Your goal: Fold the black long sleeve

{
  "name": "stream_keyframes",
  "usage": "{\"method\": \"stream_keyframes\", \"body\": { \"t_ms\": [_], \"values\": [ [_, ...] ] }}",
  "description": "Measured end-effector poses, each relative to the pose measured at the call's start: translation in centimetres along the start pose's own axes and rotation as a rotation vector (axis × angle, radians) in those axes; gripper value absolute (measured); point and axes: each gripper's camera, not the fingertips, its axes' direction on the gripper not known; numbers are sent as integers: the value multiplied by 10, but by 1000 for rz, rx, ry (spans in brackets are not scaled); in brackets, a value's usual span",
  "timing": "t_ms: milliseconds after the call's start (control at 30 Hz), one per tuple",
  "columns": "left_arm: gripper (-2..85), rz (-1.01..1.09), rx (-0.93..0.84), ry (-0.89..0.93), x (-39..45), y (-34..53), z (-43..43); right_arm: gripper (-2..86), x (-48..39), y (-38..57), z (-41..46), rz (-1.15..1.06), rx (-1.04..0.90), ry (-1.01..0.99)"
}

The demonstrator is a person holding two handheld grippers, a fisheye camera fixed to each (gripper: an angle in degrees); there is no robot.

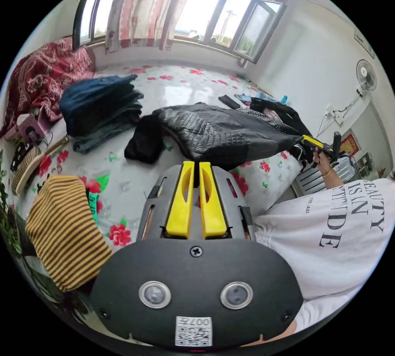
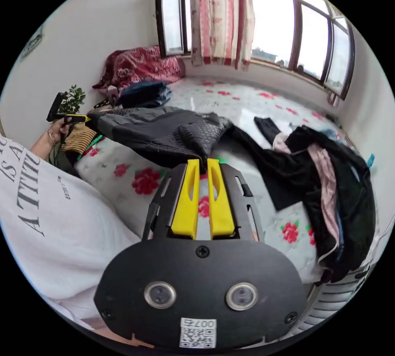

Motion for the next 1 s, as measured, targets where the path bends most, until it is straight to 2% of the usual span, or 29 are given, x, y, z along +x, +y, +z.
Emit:
{"method": "stream_keyframes", "body": {
  "t_ms": [67,133,233,367,467,533,633,733,833,900,1000],
  "values": [
    [-6,-135,-138,36,-22,46,62,5,-9,38,56,52,-217,-58],
    [-6,-244,-269,62,-34,93,109,4,-19,50,73,33,-331,-70],
    [-6,-237,-228,79,-29,115,93,3,-31,46,52,-39,-361,-5],
    [-6,-245,-167,119,-26,129,62,4,-38,44,26,-36,-350,-44],
    [-5,-270,-213,93,-27,155,72,7,-50,68,50,-7,-436,-57],
    [-2,-339,-307,77,-32,187,102,11,-56,89,75,33,-514,-72],
    [9,-438,-331,88,-39,216,121,23,-61,112,102,124,-627,-123],
    [37,-448,-306,135,-43,224,108,38,-55,113,85,140,-598,-167],
    [50,-410,-364,59,-43,230,88,52,-26,103,58,176,-521,-153],
    [49,-433,-370,1,-45,234,74,58,2,94,42,231,-436,-91],
    [44,-521,-277,-26,-44,231,50,66,57,71,24,339,-276,22]
  ]
}}
